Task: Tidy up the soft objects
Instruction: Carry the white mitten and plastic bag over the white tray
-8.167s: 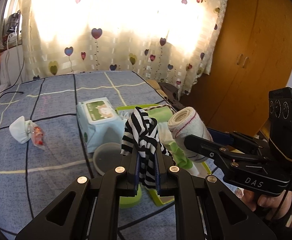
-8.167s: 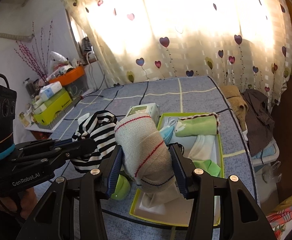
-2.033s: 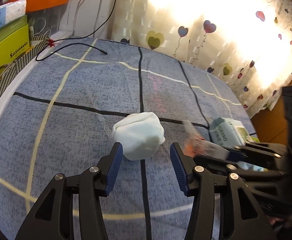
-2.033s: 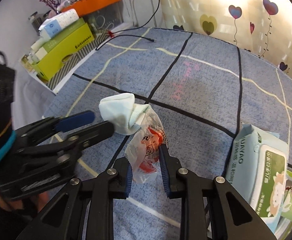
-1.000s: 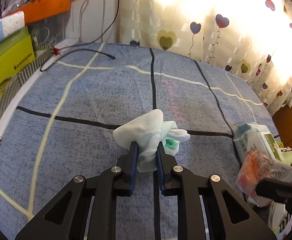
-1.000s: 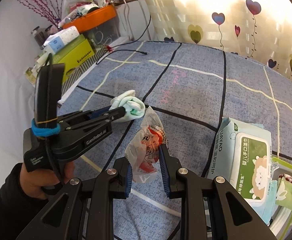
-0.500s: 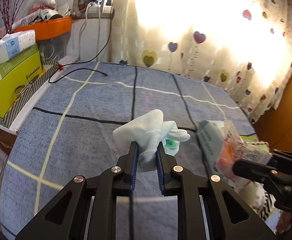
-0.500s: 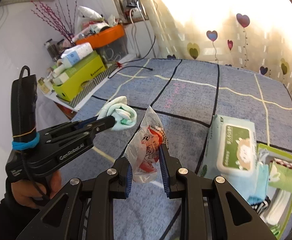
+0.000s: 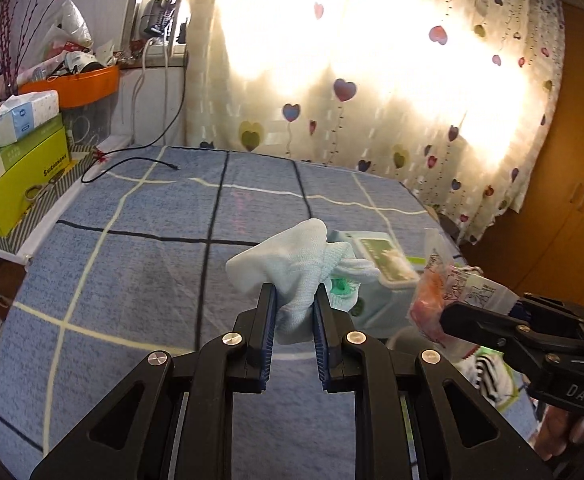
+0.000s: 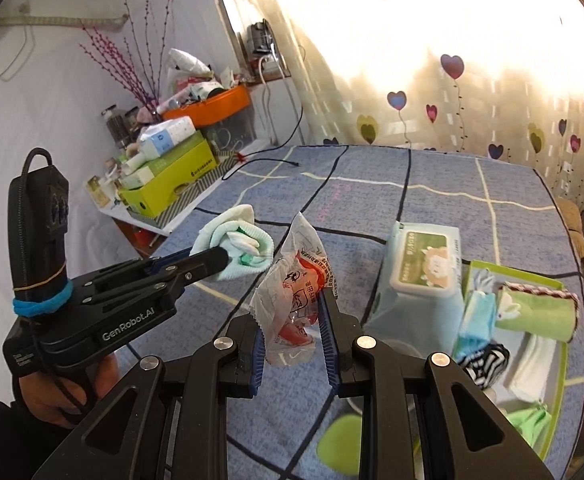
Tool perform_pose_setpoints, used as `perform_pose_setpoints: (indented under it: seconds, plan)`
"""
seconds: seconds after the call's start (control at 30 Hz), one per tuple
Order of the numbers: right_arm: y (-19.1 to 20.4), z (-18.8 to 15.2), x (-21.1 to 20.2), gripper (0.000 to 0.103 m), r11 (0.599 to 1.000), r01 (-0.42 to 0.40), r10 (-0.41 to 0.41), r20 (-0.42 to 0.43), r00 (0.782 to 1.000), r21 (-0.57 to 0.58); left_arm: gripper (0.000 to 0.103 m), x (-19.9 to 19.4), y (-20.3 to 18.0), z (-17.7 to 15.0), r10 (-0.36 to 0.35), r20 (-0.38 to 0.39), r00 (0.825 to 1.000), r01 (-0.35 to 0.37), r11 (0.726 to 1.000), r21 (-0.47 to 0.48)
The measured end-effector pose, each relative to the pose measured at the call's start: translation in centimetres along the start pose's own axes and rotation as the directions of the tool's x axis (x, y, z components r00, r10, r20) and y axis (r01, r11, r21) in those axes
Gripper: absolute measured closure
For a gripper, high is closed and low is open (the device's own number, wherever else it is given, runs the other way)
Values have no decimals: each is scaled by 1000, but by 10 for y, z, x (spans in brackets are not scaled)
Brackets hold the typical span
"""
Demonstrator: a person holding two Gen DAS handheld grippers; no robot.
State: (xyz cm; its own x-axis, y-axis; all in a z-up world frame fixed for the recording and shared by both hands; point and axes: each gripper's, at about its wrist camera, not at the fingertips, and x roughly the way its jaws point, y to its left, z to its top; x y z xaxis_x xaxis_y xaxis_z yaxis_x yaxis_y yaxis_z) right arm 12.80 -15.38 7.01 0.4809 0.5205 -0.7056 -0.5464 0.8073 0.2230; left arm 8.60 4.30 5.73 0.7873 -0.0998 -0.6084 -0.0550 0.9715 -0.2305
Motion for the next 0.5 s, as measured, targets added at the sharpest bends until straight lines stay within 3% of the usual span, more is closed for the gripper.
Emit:
perform_pose_setpoints:
  seconds: [0.5]
  plan:
    - [-12,-20,-43,80,999,25,-27,56,998,29,85,-20,-40,-9,-68,18,998,67,997,39]
